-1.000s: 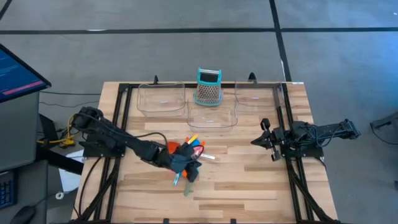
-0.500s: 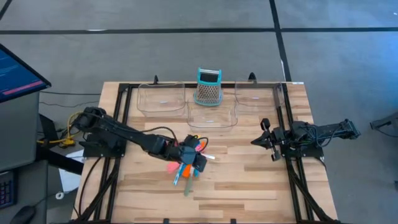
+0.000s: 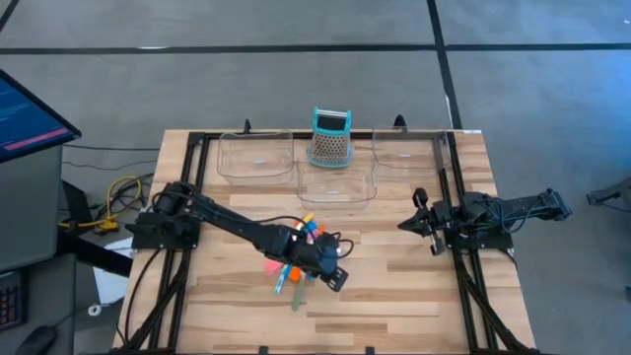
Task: Pick & Place Kitchen Items
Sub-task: Put the green table knife into the left transparent bin
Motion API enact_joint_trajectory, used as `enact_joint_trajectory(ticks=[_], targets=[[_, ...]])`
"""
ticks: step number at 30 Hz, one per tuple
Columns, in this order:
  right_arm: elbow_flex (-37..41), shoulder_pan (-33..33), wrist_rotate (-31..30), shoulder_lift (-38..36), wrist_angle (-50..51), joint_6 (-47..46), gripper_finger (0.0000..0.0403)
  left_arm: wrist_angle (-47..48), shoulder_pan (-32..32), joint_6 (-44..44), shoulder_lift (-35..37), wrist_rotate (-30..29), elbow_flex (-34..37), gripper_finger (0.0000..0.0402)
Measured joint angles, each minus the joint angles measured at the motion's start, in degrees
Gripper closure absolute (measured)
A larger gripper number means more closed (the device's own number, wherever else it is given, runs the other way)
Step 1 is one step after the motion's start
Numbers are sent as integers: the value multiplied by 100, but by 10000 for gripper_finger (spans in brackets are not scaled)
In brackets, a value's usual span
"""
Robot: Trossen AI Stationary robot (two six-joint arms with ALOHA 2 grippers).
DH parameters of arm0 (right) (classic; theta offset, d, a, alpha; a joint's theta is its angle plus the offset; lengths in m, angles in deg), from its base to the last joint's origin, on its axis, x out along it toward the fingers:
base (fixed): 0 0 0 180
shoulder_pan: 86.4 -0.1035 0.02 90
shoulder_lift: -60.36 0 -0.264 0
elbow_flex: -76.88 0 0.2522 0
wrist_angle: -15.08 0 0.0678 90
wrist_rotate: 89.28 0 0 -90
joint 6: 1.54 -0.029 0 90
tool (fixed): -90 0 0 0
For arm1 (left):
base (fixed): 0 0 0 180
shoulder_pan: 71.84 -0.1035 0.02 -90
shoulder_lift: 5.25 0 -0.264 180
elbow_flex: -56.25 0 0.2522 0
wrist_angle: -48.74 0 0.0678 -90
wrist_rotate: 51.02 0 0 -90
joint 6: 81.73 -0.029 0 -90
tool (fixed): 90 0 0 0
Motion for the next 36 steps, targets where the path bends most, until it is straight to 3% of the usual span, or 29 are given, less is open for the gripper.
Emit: enact_joint_trajectory(ticks=[6, 13, 23, 29, 36], targets=[[0, 3, -2, 0, 2, 74, 403, 1210, -120, 33, 403, -64, -168, 399], [0, 3, -29, 1, 0, 79, 403, 2337, -382, 48, 739, -605, -158, 399], [-2, -2, -39, 43, 2, 201, 403, 2346, -302, 50, 129, -500, -127, 399], [-2, -2, -33, 44, 4, 214, 403, 2335, -293, 49, 133, -39, -127, 399], [-2, -2, -24, 45, 7, 221, 403, 2178, -297, 48, 252, -16, -127, 398]])
